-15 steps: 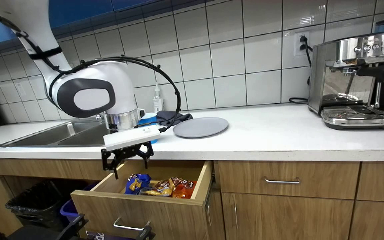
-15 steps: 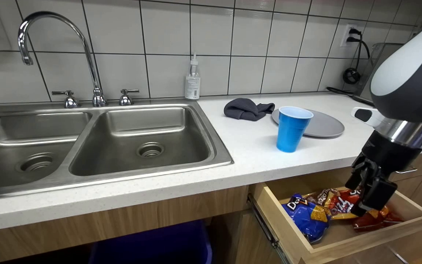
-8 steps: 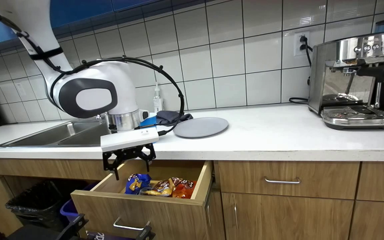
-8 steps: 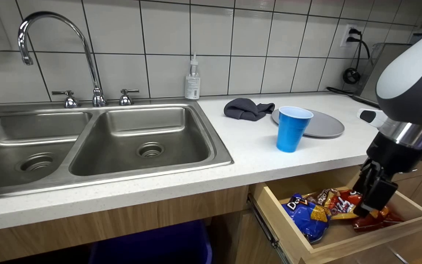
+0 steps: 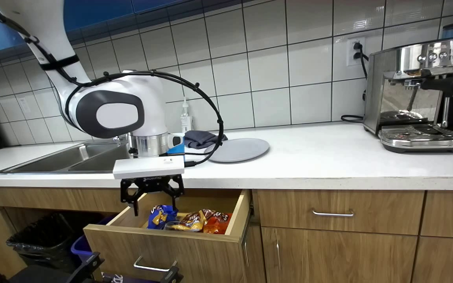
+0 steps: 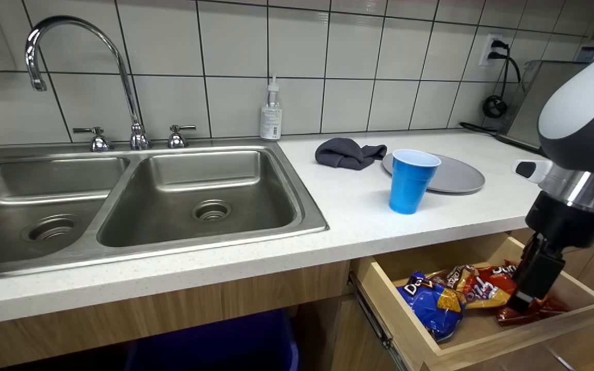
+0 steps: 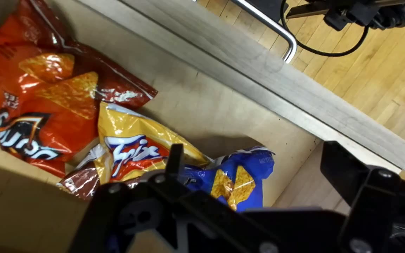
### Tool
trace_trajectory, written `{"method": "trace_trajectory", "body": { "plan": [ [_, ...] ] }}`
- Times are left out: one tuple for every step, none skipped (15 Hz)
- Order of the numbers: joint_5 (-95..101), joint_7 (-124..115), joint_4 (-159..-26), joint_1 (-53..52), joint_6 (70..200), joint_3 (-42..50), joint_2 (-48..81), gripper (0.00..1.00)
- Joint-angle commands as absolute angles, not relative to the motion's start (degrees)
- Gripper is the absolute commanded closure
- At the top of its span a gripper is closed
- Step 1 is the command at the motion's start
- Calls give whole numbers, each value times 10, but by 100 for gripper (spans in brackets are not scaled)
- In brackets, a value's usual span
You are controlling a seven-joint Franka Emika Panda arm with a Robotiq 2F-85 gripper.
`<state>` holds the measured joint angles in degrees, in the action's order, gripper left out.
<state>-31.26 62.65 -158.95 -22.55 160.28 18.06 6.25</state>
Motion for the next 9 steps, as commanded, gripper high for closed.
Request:
{"method": "trace_trajectory", "body": {
  "plan": [
    [-264, 563, -1589, -243, 1559, 206, 47, 0],
    [-249, 547, -1589, -247, 1556, 211, 47, 0],
    [-232, 530, -1589, -251, 1551, 216, 46, 0],
    [-210, 509, -1589, -256, 1545, 222, 49, 0],
    [-192, 492, -1589, -260, 1535, 227, 48, 0],
    [-168, 471, -1589, -265, 1523, 232, 46, 0],
    [-118, 431, -1589, -159, 1513, 133, 38, 0],
    [-93, 410, -1589, -152, 1496, 125, 32, 0],
    [-70, 387, -1589, -133, 1479, 105, 24, 0]
  ]
}}
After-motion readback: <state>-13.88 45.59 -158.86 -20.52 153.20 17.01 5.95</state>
